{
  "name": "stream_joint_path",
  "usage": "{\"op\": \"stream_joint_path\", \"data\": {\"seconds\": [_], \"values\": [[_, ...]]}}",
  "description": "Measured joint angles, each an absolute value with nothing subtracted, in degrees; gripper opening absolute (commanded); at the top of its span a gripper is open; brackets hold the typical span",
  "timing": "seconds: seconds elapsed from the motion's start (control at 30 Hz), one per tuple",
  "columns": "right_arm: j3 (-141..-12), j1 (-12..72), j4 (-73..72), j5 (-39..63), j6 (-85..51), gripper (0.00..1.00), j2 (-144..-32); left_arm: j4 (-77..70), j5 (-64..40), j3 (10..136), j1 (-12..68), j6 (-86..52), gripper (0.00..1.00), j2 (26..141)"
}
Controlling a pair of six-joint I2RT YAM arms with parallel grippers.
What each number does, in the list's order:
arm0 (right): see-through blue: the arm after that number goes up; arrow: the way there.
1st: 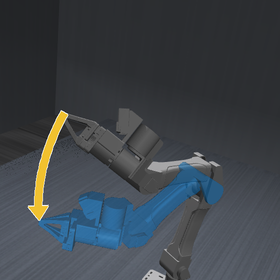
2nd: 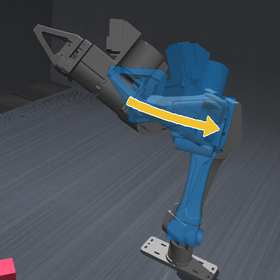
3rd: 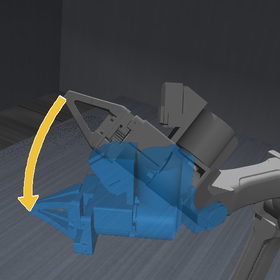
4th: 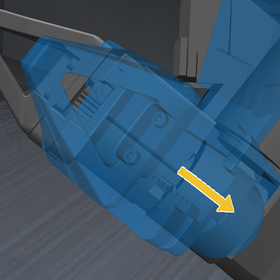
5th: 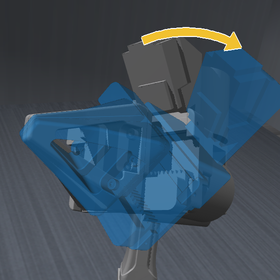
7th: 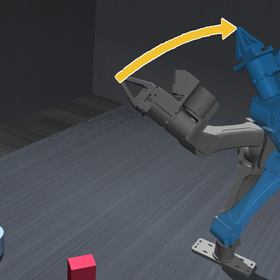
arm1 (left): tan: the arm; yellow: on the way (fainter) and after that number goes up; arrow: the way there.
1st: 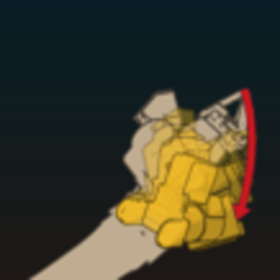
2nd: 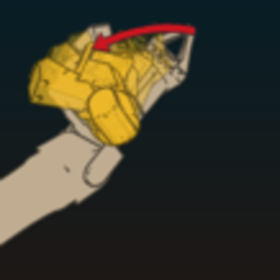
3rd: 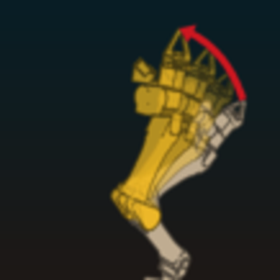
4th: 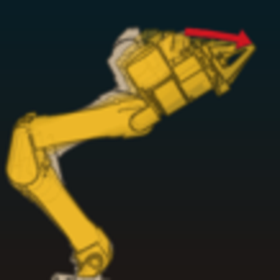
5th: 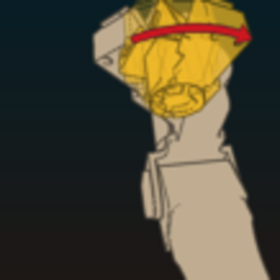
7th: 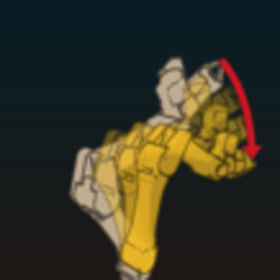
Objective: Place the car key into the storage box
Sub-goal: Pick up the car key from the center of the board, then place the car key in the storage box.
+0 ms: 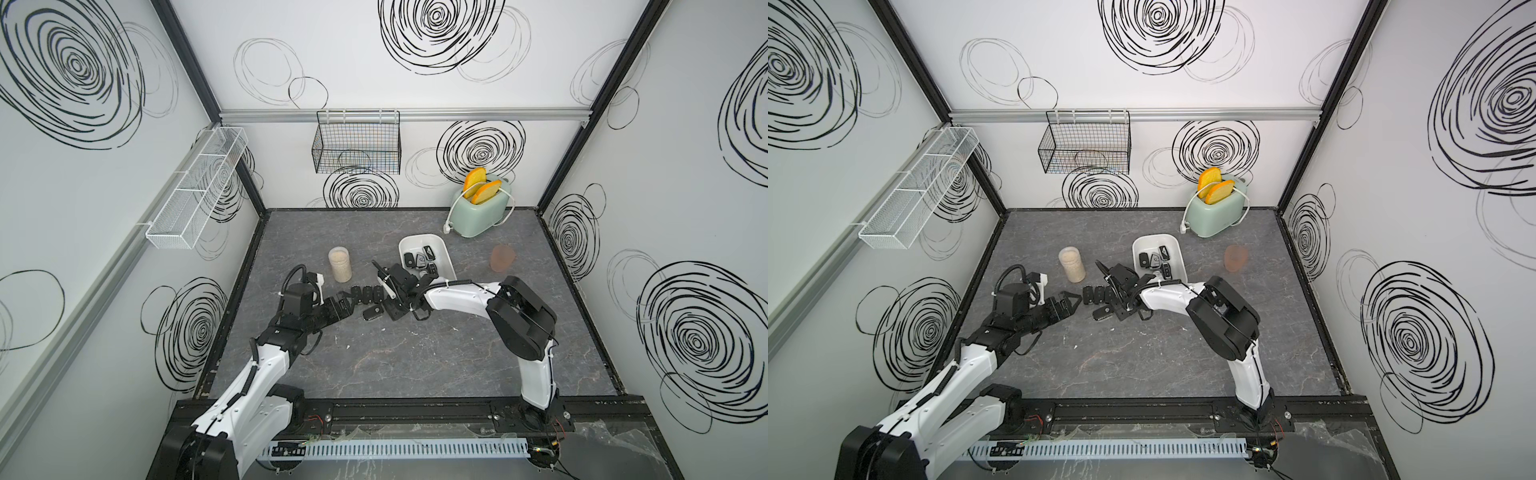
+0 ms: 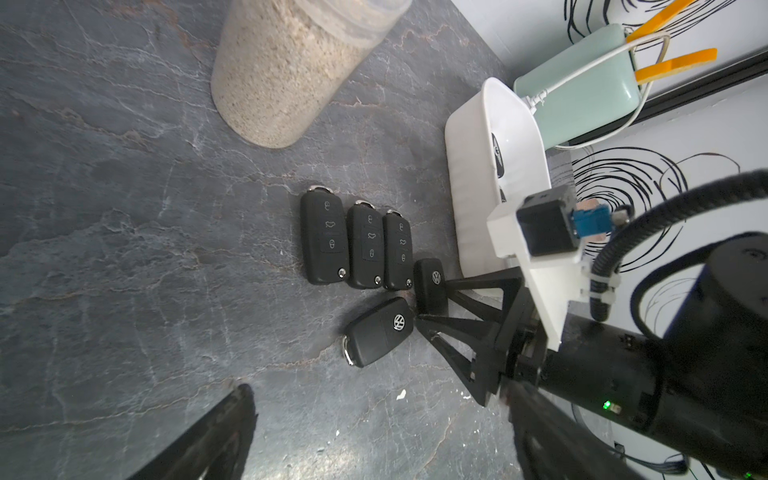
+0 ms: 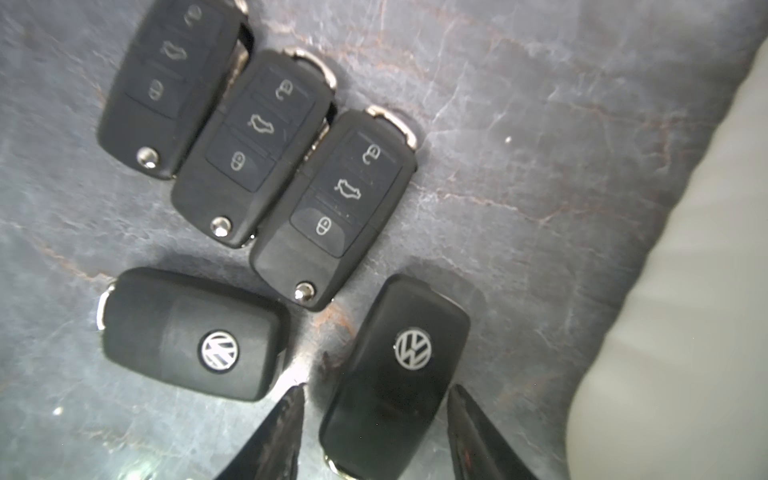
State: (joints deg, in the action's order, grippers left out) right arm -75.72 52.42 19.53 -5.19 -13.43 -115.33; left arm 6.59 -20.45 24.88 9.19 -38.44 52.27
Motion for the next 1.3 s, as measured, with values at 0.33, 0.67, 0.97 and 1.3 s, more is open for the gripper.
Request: {"op": "stream_joint_path", "data": {"seconds": [0.33,0.67,0.97,1.3], "values": [[-77.62,53.45,20.97,-8.05,-13.34,0.3,-116.53,6.76,-20.4,24.88,9.19,-38.44,0.98,52.27],[-78.56,53.41,22.85,-7.18,-13.3,0.29,-115.07,6.87,-20.45,24.88,9.19,-38.41,0.98,52.31],[-79.2,50.81,22.68,-6.0,-13.34,0.29,-104.84,7.09,-20.49,26.96,9.21,-37.71,0.98,55.7],[-77.97,41.32,21.82,-5.58,-13.1,0.29,-99.07,6.31,-18.94,30.24,15.22,-37.3,0.98,60.75]]}}
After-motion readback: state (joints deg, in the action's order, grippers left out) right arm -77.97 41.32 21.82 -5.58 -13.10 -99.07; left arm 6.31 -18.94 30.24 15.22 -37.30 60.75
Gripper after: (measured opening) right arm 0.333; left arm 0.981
